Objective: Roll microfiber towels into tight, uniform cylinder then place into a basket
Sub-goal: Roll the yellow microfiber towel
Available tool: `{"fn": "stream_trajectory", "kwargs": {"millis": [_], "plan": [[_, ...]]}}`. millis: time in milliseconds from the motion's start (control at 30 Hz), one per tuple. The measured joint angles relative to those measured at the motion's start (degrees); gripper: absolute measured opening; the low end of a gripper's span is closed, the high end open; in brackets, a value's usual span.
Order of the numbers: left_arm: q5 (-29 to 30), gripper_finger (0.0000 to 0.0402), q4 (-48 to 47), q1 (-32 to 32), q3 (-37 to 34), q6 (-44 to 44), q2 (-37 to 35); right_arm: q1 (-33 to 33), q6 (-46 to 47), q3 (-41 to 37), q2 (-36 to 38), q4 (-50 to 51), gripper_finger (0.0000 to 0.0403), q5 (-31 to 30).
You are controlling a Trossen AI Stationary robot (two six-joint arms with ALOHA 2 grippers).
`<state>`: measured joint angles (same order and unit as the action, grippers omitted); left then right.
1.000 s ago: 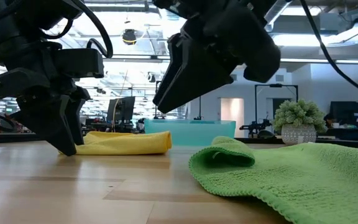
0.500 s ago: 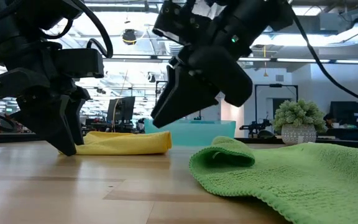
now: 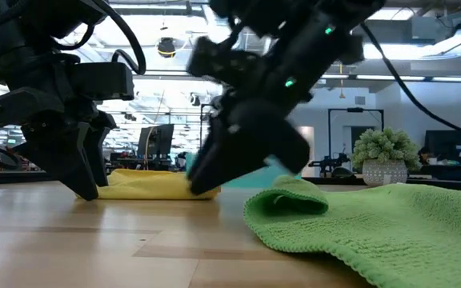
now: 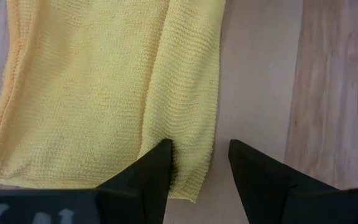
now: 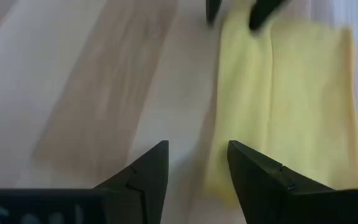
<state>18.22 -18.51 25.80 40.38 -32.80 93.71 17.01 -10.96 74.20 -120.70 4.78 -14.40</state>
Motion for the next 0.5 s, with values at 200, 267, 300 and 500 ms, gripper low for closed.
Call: {"fn": "stream_trajectory", "kwargs": {"millis": [200,267,300,500], "plan": [[0.0,0.0157,0.0,0.1,0.0,0.0,-0.1,-0.6,0.3,0.2,-1.4,1.3,0.0184,-0.7],[0.0,0.0157,-0.1,0.1,0.0,0.0,-0.1,-0.7,0.5,0.4,-1.4,1.7,0.0181,-0.4],[0.0,0.0157,-0.1,0.1,0.0,0.0,-0.1,-0.7,0.5,0.6,-1.4,2.0,0.018,-0.4],[0.0,0.0157,-0.1,0.1,0.0,0.0,-0.1,-0.5,0.5,3.9,-1.8,7.5,0.0173,-0.5]]}}
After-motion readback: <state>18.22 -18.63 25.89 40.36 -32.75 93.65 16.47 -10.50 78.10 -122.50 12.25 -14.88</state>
